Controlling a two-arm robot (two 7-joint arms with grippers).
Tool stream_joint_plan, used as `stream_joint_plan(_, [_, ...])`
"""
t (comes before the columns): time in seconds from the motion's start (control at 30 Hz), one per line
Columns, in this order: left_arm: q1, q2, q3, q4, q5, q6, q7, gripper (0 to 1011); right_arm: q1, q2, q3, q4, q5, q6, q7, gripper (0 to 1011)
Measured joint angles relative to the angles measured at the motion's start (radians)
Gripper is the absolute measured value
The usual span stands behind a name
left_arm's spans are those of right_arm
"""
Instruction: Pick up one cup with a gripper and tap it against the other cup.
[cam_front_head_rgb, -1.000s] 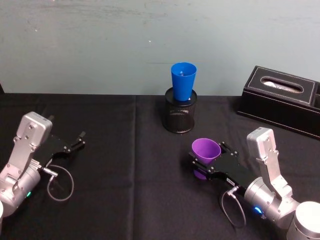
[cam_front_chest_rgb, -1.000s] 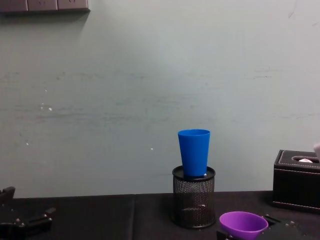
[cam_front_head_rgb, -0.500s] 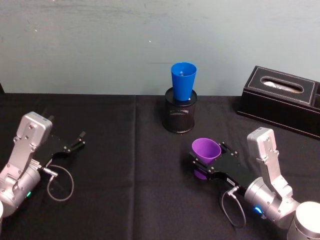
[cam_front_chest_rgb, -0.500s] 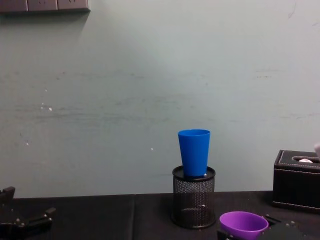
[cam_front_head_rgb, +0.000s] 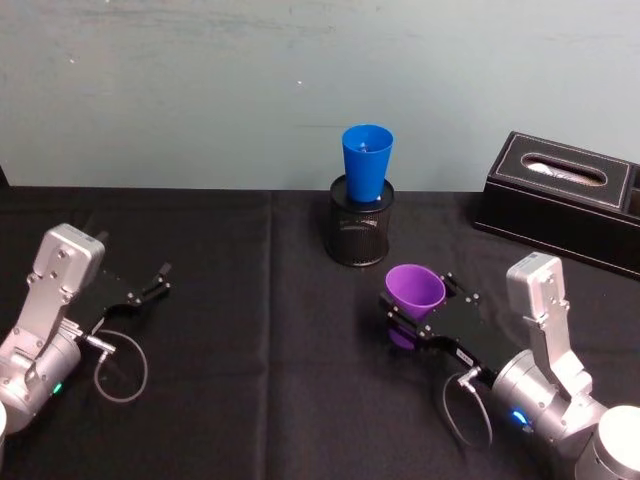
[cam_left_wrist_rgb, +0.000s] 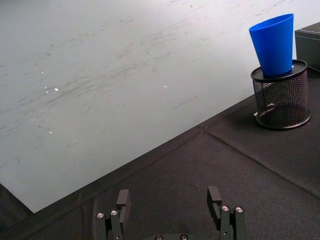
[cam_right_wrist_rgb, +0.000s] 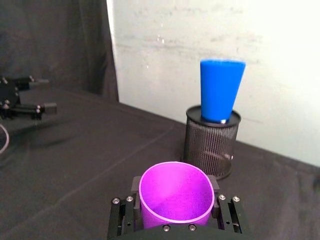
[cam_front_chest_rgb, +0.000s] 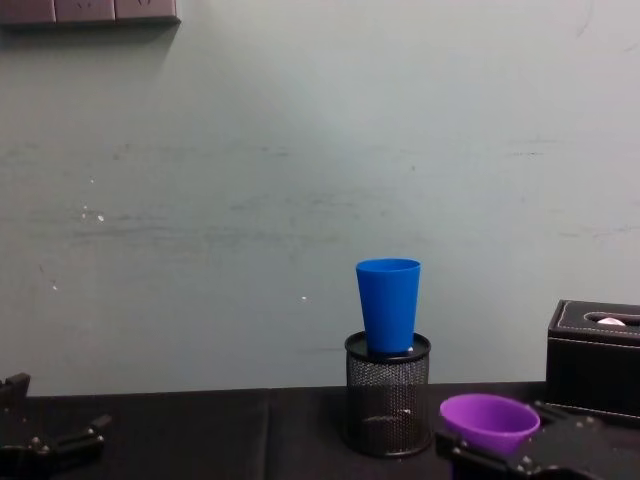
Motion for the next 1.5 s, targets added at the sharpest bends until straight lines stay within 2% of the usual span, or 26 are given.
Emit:
stream_joint_plan(0.2, [0.0, 0.0, 0.0, 0.0, 0.0, 0.0, 0.0, 1011, -0.031, -0.008, 0.029, -0.056, -0.022, -0.016, -0.029, 757])
stream_joint_plan(0.4, [0.0, 0.0, 0.0, 0.0, 0.0, 0.0, 0.0, 1011, -0.067, -0.018, 0.059, -0.128, -0.061, -0.01, -0.093, 758])
stream_joint_plan(0.53, [0.0, 0.0, 0.0, 0.0, 0.0, 0.0, 0.0, 1011, -0.075, -0.025, 0.075, -0.147, -0.07, -0.005, -0.105, 757])
stream_joint_plan(0.9, [0.0, 0.0, 0.0, 0.0, 0.0, 0.0, 0.0, 1011, -0.07, -0.039, 0.105, -0.149, -0.074, -0.005, -0.082, 757])
stream_joint_plan(1.23, [0.0, 0.0, 0.0, 0.0, 0.0, 0.0, 0.0, 1011, -0.064, -0.038, 0.109, -0.149, -0.074, -0.01, -0.055, 758])
stream_joint_plan(1.5, [0.0, 0.0, 0.0, 0.0, 0.0, 0.0, 0.0, 1011, -0.065, -0.039, 0.109, -0.149, -0.074, -0.01, -0.057, 758])
